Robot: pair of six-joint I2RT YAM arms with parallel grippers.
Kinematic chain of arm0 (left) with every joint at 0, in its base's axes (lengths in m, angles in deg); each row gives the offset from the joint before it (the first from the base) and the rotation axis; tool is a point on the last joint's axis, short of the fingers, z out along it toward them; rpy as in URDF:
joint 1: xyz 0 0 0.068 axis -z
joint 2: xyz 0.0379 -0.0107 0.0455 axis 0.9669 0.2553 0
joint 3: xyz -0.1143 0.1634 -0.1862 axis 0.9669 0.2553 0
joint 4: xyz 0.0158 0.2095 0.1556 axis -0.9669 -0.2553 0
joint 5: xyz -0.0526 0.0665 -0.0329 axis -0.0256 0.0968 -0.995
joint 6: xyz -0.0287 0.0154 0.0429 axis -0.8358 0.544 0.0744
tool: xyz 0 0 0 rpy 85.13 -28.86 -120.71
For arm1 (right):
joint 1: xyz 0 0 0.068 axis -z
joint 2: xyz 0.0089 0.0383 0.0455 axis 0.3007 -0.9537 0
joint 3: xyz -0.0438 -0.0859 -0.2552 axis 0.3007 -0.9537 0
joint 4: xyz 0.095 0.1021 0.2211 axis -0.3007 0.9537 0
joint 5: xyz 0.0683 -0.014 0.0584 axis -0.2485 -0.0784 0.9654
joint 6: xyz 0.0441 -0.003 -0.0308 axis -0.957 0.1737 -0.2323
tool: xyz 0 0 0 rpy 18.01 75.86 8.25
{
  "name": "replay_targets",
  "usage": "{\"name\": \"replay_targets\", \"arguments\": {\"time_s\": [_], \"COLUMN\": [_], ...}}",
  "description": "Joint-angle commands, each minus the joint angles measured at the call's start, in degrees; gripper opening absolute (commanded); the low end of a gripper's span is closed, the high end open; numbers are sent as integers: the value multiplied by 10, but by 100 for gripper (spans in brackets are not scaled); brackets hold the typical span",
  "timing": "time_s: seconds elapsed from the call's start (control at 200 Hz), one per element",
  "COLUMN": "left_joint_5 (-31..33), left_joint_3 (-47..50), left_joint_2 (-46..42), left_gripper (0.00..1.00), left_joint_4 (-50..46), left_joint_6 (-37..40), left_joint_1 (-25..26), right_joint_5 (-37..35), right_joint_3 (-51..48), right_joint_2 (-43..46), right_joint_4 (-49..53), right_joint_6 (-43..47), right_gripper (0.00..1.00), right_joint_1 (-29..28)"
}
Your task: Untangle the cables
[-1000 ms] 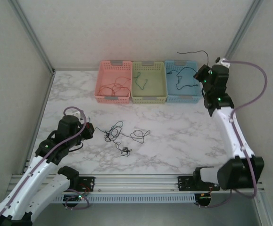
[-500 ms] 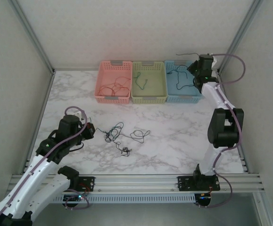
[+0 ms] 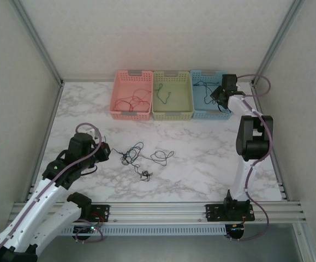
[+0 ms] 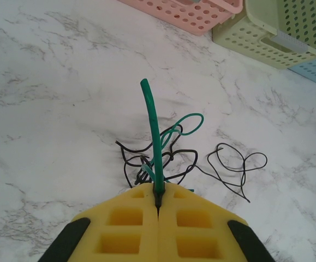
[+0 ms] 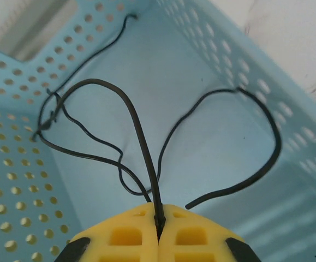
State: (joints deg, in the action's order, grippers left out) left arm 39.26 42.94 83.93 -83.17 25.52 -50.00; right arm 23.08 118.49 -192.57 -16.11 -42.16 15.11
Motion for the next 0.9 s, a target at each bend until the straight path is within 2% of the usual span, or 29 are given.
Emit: {"name": "replay_targets", "arguments": {"time_s": [0.0,0.095,0.24,0.34,0.425,0.516,0.706,0.896], "left_joint_5": [-9,-8,-11,-11,-10,-11,-13,-12], "left_joint_3": [-6,-4,-4,-5,-3,-2,-2,2], "left_joint_2": [-2,-2,1,0,0,1,1,3], "left_gripper": [0,0,0,0,0,0,0,0], "left_joint_4": [8,10,11,11,11,13,14,19], "left_joint_6": [6,6,6,7,7,6,7,7], "left_joint_1": [-6,-6,-6,-6,-6,-6,-6,-6], "right_joint_5": [33,56,73,84,81,65,48,71], "right_joint_3": [25,35,43,47,34,17,-38,-155], "right_joint_2": [-24,-36,-34,-21,4,38,131,261], "right_joint_4": [47,57,68,86,88,87,70,23], "right_joint_6": [5,4,16,22,19,22,43,63], "right_gripper": [0,0,9,20,36,45,47,46], "right_joint_1": [2,2,1,2,1,1,1,-11]}}
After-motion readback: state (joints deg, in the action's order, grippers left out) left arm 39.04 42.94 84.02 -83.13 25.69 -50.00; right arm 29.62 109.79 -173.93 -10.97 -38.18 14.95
